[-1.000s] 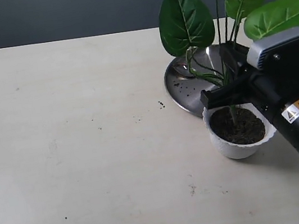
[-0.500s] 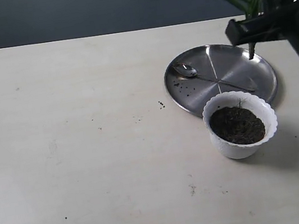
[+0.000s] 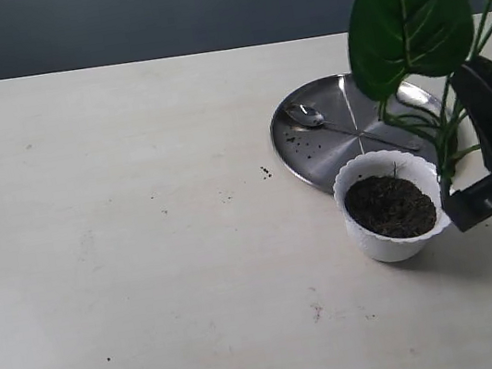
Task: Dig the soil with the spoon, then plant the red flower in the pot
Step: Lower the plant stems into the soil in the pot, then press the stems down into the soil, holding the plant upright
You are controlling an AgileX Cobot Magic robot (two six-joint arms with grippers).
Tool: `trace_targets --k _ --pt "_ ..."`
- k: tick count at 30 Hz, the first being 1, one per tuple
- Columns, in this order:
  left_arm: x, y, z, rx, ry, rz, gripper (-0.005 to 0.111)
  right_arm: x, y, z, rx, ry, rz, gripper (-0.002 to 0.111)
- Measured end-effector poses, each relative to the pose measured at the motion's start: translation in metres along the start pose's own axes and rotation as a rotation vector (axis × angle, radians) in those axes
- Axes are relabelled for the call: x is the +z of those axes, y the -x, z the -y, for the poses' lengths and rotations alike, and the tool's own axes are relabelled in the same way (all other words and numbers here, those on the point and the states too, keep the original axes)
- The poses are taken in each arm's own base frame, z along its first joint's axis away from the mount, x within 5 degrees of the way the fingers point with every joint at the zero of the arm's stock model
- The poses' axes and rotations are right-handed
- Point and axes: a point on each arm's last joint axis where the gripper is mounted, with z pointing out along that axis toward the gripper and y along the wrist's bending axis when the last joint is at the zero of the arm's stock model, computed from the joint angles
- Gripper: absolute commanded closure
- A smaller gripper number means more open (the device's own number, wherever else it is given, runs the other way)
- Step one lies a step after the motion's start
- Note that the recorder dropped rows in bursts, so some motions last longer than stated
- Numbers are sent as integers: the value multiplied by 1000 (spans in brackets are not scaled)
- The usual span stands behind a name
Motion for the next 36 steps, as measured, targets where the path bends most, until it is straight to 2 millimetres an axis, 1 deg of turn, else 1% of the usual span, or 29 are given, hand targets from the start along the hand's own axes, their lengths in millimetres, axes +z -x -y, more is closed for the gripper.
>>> trace_targets --k 1,3,6,11,13,16,22,27,32,36 --pt "0 0 0 0 0 0 106 1 -2 -2 -8 18 -12 109" --pt "0 0 0 0 0 0 106 10 0 -8 -17 49 -9 109" --pt "0 0 0 0 0 0 106 23 0 -12 -17 36 -15 109" --pt "0 0 0 0 0 0 106 40 -13 -20 -46 51 -80 109" --pt "0 0 0 0 0 0 106 45 -20 -20 -54 28 -115 109" --pt "0 0 0 0 0 0 106 49 -28 -20 -61 13 -154 109" --pt "0 0 0 0 0 0 106 60 -38 -24 -70 4 -190 109" --pt "0 0 0 0 0 0 106 62 -50 -25 -81 -13 -246 109" --pt "0 0 0 0 0 0 106 63 -53 -23 -79 -33 -261 109" --pt "0 0 0 0 0 0 106 71 -53 -25 -71 -45 -250 109"
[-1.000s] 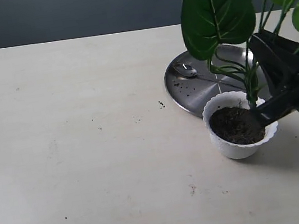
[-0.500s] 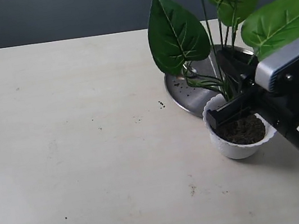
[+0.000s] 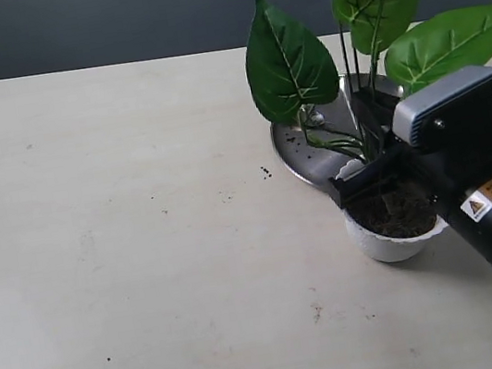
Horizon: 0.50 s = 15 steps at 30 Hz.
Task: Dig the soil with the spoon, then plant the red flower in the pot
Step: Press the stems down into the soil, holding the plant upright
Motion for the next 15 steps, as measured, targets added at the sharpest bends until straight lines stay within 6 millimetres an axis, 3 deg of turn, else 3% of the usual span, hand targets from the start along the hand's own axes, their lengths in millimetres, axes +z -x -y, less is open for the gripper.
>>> trace_targets --k 6,15 --pt "0 0 0 0 0 0 106 14 -12 8 10 -47 -45 109" --pt "0 0 0 0 0 0 106 15 -17 11 52 -35 -58 109"
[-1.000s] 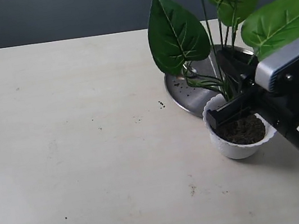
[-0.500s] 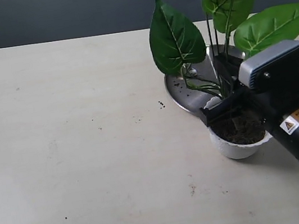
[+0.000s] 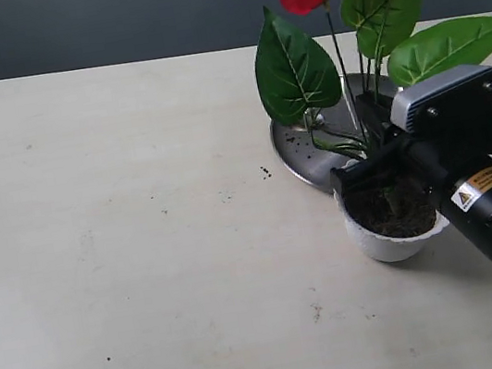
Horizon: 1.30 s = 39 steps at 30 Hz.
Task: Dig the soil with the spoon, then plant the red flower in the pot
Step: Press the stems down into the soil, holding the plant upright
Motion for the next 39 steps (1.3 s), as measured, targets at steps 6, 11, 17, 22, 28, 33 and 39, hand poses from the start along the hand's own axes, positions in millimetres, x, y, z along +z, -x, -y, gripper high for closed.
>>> trace_targets --k 6,11,17,22,28,33,39 --pt "0 0 0 0 0 0 106 -12 -8 6 -8 -21 -25 109" --pt "0 0 0 0 0 0 106 -26 -11 14 2 -46 -29 109" --pt "0 0 0 0 0 0 106 -34 -8 15 19 -33 -39 109" --pt "0 0 0 0 0 0 106 -39 -9 15 9 -10 -45 109" --pt "0 0 0 0 0 0 106 -37 -12 15 16 -13 -44 109" --pt "0 0 0 0 0 0 106 -39 -11 16 23 -13 -42 109" --pt "0 0 0 0 0 0 106 -55 -10 21 35 -11 -44 109"
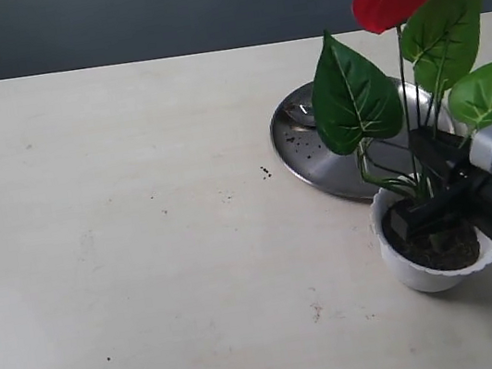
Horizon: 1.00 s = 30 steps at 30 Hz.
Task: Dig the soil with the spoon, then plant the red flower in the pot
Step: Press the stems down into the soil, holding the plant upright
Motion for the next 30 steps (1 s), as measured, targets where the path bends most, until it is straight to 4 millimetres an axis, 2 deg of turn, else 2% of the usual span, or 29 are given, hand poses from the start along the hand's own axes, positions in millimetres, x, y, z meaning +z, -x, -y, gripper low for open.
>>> trace_targets --k 8,17,30 --pt "0 0 0 0 0 0 106 -16 7 6 20 3 40 109" --pt "0 0 0 0 0 0 106 -12 -3 3 -22 12 -10 109" --pt "0 0 0 0 0 0 106 -1 -1 0 -16 2 -14 109"
